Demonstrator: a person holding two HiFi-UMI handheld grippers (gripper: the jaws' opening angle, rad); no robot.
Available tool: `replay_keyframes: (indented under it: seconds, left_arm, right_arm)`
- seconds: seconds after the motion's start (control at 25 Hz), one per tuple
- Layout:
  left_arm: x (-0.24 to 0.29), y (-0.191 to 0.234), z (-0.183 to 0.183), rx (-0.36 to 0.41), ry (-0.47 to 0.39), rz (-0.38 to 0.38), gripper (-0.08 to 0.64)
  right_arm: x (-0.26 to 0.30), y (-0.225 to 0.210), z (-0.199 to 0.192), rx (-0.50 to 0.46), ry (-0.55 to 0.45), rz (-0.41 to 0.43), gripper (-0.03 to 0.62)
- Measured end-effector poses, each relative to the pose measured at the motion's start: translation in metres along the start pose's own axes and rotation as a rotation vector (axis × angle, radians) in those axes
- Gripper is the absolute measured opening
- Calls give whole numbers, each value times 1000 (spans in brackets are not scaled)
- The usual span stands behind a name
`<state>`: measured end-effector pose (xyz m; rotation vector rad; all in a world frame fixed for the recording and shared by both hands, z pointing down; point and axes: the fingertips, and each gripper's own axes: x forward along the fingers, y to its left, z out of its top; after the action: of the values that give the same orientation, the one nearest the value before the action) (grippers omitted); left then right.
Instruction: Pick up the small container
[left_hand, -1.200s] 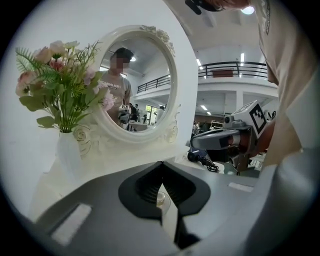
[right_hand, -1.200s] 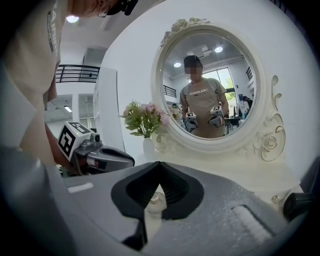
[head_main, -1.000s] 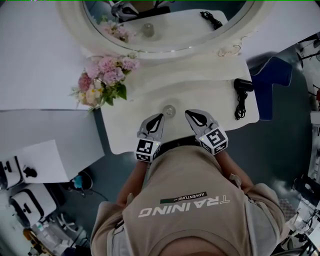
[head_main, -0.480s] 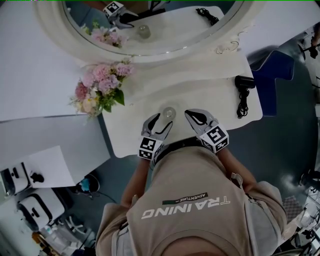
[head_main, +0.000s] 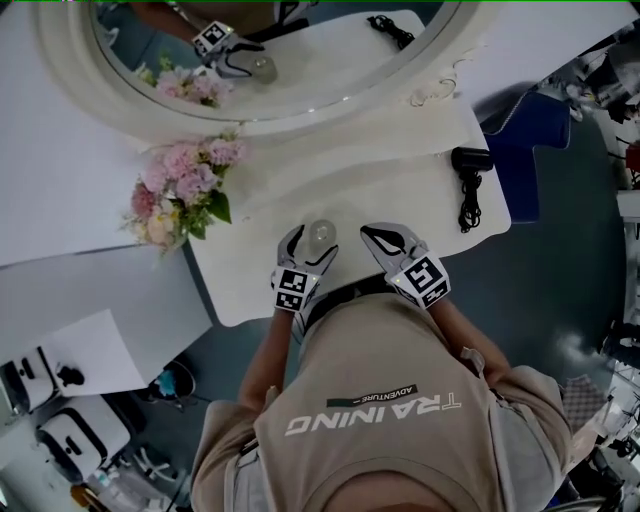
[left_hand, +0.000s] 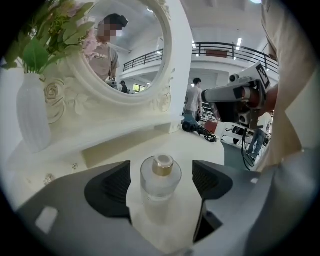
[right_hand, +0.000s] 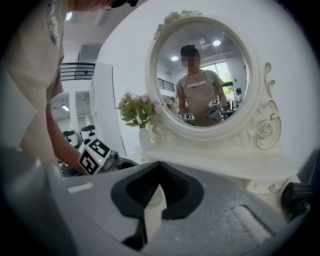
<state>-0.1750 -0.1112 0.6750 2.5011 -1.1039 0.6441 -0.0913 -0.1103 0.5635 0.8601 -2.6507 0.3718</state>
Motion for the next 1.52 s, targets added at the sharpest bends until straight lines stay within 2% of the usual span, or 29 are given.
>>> replay_keyframes:
  seconds: [0.56,0.8,1.32,1.52]
  left_arm:
    - [57,-2,-28,113,81,-47,377]
    - [67,-2,-30,140,90,-39,371]
    - [69,-3,-29,166,76,-19,359]
    - [67,-1,-29,169,96,0,357]
  right_arm:
    - [-21,-22,-19,57,55,-58,3]
    - [-28,-30,-25,67,71,-78,3]
    - [-20,-21,-22,56,75,-36,3]
    - [-16,-15,-18,52,63,-18,3]
